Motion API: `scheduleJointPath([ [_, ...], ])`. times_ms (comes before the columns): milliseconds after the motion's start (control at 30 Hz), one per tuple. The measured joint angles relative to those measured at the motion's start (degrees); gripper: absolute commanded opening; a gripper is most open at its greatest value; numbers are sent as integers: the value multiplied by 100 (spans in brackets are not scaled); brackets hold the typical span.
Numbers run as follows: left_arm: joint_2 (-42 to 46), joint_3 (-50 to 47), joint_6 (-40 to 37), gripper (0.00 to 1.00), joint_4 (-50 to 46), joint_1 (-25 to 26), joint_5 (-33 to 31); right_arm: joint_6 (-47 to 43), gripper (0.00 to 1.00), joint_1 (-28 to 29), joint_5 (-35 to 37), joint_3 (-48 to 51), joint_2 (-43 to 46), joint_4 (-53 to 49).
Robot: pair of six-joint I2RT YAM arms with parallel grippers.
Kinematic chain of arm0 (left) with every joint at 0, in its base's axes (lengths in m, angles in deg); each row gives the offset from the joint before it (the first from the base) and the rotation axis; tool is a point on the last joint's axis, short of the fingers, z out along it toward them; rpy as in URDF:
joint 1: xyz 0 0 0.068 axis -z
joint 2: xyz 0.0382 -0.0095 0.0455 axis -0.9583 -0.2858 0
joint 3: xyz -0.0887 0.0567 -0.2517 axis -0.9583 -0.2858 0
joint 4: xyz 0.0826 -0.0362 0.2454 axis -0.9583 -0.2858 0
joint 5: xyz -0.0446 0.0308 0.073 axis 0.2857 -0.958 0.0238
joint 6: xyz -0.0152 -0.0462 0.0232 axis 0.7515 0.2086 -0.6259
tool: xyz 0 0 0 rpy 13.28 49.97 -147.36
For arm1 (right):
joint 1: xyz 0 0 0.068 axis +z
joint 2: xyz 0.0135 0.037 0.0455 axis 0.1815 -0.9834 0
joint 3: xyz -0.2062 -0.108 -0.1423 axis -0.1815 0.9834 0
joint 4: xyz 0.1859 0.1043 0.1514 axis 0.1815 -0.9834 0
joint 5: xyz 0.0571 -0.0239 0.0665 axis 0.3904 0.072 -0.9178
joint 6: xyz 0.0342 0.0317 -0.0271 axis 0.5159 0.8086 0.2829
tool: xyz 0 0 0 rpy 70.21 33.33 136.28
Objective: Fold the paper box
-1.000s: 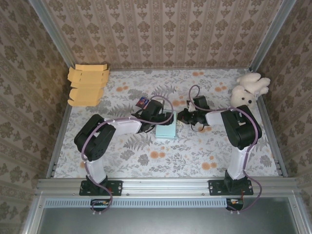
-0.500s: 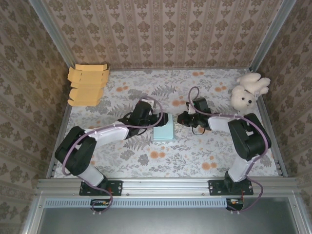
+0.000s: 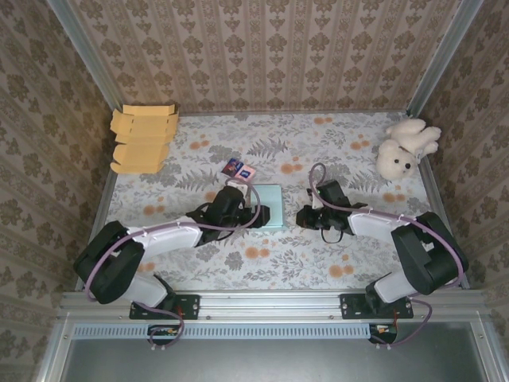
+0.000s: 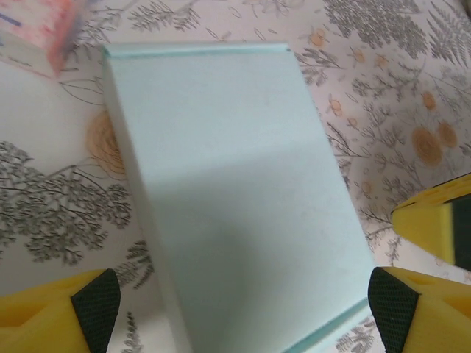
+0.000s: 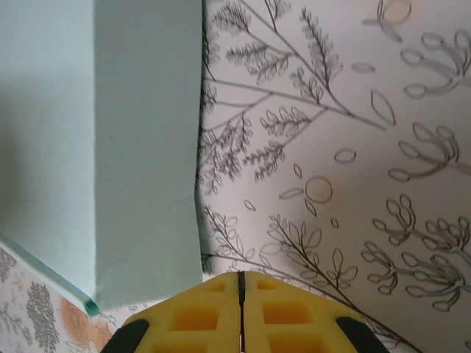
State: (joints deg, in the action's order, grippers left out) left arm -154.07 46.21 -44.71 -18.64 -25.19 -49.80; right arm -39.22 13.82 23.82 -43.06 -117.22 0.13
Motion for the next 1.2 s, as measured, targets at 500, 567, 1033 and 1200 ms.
scheduleJointPath([
  [500, 0, -323, 468, 89, 9, 181, -232, -129, 9, 114, -214, -35, -120, -22],
  [567, -2, -323, 490, 89, 13, 240, -236, -131, 9, 125, -247, -66, -208, -20],
  [1033, -433, -315, 623, 88, 284, 391, -256, -149, 9, 177, -442, -216, -623, 101],
  [1200, -568, -302, 645, 88, 466, 433, -240, -151, 9, 186, -525, -295, -750, 149],
])
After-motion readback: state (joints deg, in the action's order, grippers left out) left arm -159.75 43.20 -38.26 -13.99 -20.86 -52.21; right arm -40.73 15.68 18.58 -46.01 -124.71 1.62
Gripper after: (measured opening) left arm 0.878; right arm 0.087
